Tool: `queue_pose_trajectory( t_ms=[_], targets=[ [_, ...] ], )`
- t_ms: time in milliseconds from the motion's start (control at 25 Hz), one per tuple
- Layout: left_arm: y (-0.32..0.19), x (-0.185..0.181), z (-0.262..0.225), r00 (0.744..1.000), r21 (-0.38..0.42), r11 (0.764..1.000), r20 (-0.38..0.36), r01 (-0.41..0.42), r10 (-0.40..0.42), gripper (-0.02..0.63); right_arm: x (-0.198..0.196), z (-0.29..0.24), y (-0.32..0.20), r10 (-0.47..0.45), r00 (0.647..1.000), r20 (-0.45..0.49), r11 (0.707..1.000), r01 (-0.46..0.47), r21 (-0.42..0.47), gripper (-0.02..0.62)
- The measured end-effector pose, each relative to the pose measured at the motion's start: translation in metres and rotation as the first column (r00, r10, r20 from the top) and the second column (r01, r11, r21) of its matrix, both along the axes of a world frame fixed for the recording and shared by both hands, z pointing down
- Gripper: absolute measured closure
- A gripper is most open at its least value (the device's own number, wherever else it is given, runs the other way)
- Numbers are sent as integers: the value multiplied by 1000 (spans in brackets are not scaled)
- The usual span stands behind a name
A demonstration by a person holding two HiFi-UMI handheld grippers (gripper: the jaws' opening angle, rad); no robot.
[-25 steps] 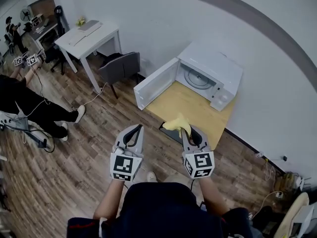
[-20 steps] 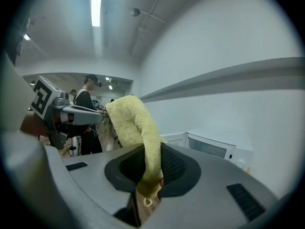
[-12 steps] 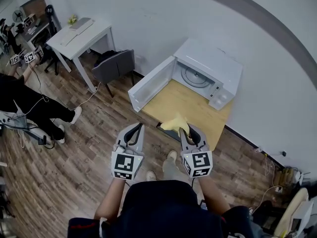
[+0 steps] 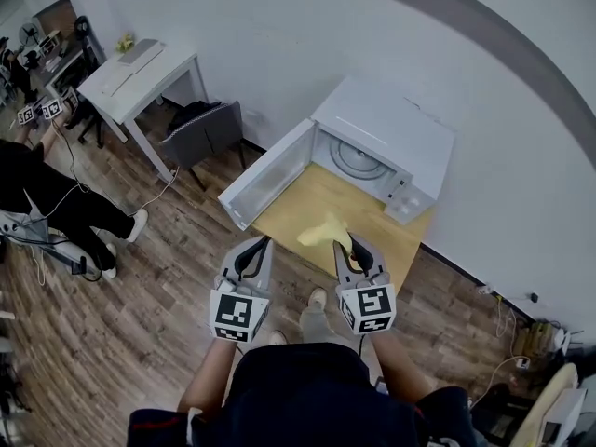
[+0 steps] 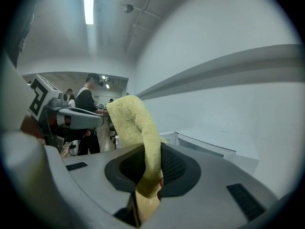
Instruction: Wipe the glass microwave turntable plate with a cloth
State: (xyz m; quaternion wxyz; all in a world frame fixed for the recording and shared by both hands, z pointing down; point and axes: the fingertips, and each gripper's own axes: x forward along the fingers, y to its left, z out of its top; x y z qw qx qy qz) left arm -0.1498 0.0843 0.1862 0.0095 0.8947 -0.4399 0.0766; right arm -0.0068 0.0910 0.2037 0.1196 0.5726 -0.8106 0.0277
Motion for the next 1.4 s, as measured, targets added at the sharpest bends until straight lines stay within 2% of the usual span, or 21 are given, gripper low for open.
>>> queue_pose_trajectory(
  t_ms=[400, 840, 1160, 1400],
  targets=[
    [-68, 53, -2, 1000, 4, 1000, 19, 24, -24, 588, 48, 3, -75, -36, 999, 9, 999, 36, -8, 532],
    [-110, 88, 4, 996, -15, 996, 30, 85, -85, 588, 87, 10, -121, -79, 997, 21, 997, 79, -26, 532],
    [-119, 86, 20, 990, -50, 991, 60, 127, -124, 588, 89, 29, -140, -113, 993, 27, 992, 114, -62, 532],
    [-130, 87, 32, 992, -79, 991, 71, 106, -100, 588, 88, 43, -149, -99, 995, 30, 990, 101, -96, 532]
  ],
)
